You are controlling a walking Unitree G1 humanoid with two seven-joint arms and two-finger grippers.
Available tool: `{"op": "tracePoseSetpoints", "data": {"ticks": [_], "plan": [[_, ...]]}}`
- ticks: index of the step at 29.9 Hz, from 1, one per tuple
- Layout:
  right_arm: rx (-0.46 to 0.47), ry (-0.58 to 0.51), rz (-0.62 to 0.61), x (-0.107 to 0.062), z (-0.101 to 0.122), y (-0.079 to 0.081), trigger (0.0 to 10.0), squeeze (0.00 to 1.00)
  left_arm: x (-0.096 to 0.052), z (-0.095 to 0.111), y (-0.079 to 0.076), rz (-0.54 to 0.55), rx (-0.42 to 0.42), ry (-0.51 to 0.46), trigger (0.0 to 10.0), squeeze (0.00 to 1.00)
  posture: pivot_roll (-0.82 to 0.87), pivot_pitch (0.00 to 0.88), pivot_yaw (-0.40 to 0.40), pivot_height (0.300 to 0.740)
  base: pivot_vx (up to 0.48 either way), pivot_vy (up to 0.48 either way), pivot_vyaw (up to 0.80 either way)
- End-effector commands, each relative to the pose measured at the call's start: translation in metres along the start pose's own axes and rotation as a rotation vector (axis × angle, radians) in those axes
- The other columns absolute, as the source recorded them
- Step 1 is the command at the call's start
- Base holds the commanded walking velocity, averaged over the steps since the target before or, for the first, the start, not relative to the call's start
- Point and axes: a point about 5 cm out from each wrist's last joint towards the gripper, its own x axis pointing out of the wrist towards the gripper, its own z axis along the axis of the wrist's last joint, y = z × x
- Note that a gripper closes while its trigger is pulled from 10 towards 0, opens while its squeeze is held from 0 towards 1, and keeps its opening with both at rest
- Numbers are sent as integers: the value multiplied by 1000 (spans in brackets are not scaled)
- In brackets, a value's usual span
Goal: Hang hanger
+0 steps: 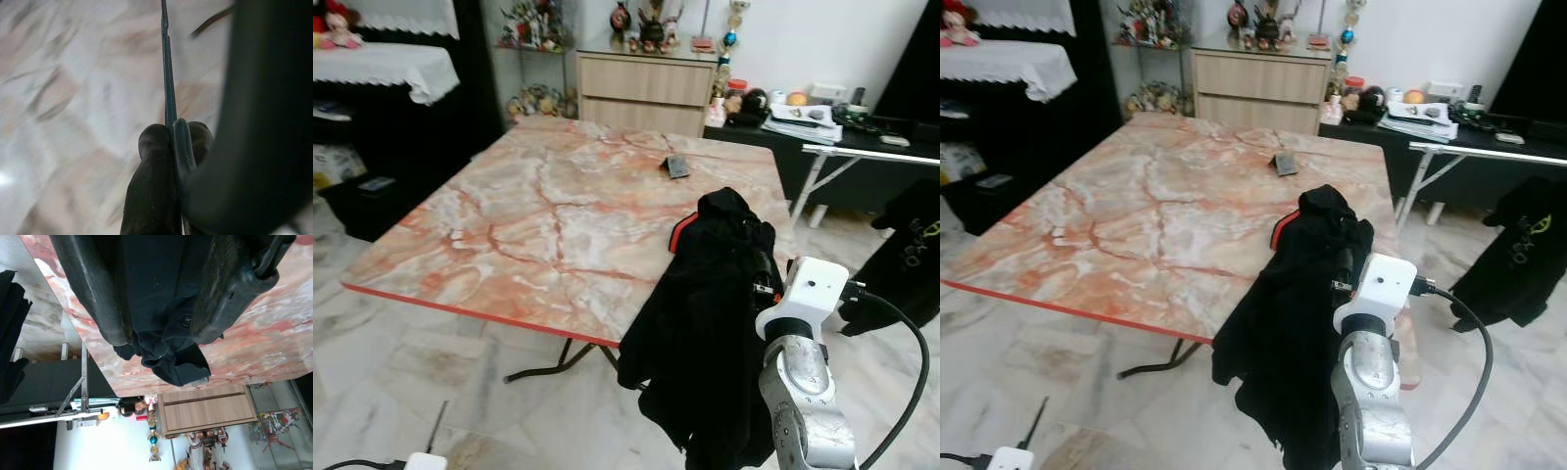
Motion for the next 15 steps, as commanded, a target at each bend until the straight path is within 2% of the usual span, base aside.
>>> {"op": "tracePoseSetpoints", "data": {"ticks": [1,8,15], "plan": [[1,1,-3,1,0,-1,10000,0,-1,1,-3,-58,-10,-27,10000,0,146,0,-38,740,0,0,0],[1,1,-9,1,-1,-3,10000,0,-2,0,-6,-96,-31,-16,10000,0,144,0,-36,740,0,0,0],[8,3,-2,0,-1,1,10000,0,-5,-8,-15,-166,-13,19,10000,0,146,0,-34,740,0,0,0]]}}
